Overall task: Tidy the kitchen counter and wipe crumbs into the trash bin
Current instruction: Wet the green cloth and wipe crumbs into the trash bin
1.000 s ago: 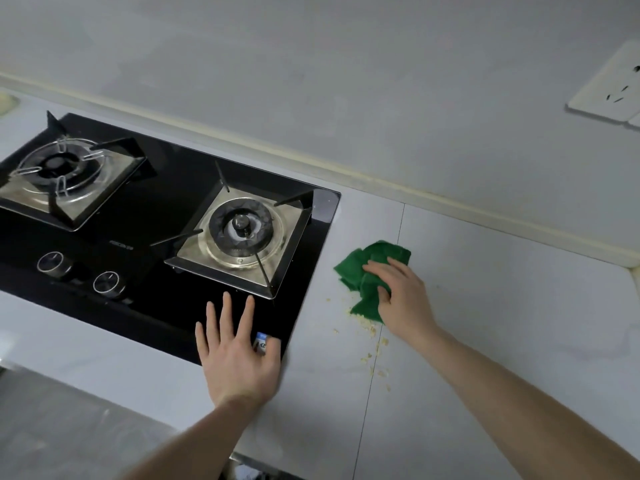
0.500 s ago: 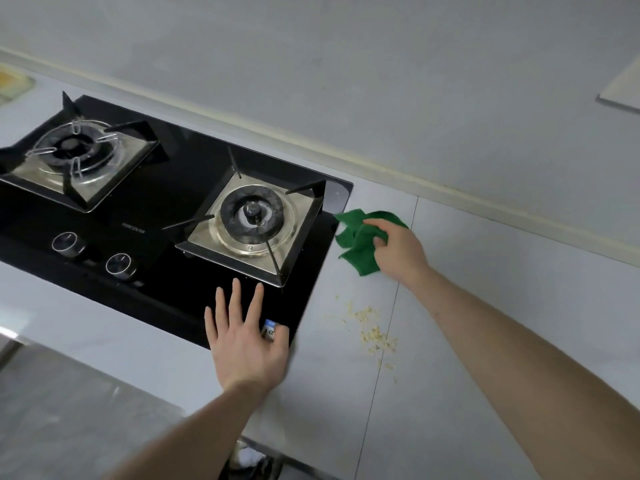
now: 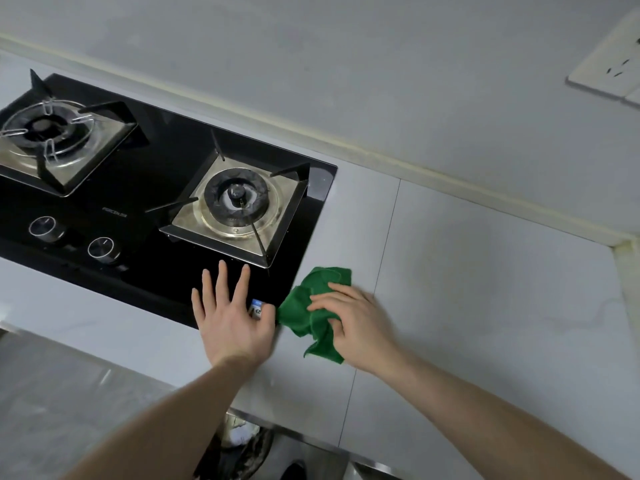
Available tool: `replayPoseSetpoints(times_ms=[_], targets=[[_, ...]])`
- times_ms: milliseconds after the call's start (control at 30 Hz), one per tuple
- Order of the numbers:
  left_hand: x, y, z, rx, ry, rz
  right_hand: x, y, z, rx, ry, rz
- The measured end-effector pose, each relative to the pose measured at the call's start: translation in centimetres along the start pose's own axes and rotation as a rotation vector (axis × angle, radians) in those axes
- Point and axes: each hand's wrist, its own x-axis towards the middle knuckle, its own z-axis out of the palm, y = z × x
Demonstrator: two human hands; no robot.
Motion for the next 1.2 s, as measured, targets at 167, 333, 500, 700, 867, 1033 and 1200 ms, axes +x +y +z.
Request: replayPoseSetpoints(times_ms=[167, 333, 500, 700, 867, 1033, 1200], targets=[[-0.2, 0.1, -0.4, -0.015, -0.042, -0.005, 0.8, 2.4, -4.5, 0.068, 0.028, -0.012], [-0.2, 0.3, -0.5, -0.022, -0.047, -0.005, 3.5, 8.4, -10.9, 0.036, 0.388, 0.152], [-0.2, 0.3, -0.5, -0.026, -0.035, -0.007, 5.9, 14.3, -10.9, 0.098, 0.233, 0.58], [-0.2, 0.3, -0.4, -0.031, -0.034, -0.009, 3.6, 11.8, -4.1, -0.008, 0.346, 0.473], [-0.1, 0.2, -0.4, -0.04, -0.026, -0.004, -1.2, 8.4, -0.7, -0.054, 0.314, 0.327], [-0.2, 0.4, -0.3, -0.051, -0.018, -0.011, -4.0, 2.8, 2.2, -0.06, 0.334, 0.343], [-0.2, 0.3, -0.5, -0.062, -0.021, -0.001, -6.3, -3.4, 6.3, -0.028, 0.187, 0.094]])
